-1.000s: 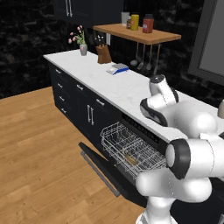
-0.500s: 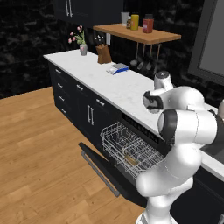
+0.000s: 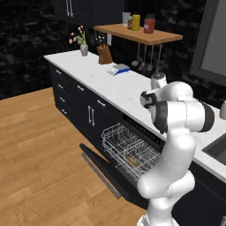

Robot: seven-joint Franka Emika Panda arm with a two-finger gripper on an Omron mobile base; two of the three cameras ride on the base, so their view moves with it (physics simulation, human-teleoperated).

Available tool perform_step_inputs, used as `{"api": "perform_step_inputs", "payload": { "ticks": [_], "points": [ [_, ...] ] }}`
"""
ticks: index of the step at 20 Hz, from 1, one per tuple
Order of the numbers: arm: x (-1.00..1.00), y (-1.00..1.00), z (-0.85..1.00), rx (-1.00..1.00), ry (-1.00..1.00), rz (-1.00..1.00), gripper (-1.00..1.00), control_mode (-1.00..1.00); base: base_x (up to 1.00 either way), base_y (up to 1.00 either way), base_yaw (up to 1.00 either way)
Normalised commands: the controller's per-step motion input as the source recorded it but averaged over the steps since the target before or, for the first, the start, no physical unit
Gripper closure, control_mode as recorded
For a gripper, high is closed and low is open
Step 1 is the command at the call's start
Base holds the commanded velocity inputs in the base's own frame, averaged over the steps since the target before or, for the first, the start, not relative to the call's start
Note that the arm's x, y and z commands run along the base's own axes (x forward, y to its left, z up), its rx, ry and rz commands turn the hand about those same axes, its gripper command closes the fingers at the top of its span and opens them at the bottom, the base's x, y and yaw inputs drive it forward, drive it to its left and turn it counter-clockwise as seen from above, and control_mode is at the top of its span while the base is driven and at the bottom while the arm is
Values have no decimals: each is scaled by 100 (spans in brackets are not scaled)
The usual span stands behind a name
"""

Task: Pick up the cup and bowl from the counter, place them in the dishwasher, and close the dishwasher door.

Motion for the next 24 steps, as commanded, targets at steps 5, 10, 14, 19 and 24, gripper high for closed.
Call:
{"api": "perform_step_inputs", "payload": {
  "ticks": [5, 10, 14, 19, 24],
  "points": [
    [47, -12, -17, 0, 0, 0, -100, -100, 0, 0, 0],
    [39, -22, -23, 0, 0, 0, -100, -100, 0, 0, 0],
    [35, -16, -26, 0, 0, 0, -100, -100, 0, 0, 0],
    [34, 0, -25, 0, 0, 0, -100, -100, 0, 0, 0],
    [32, -2, -21, 0, 0, 0, -100, -100, 0, 0, 0]
  ]
}}
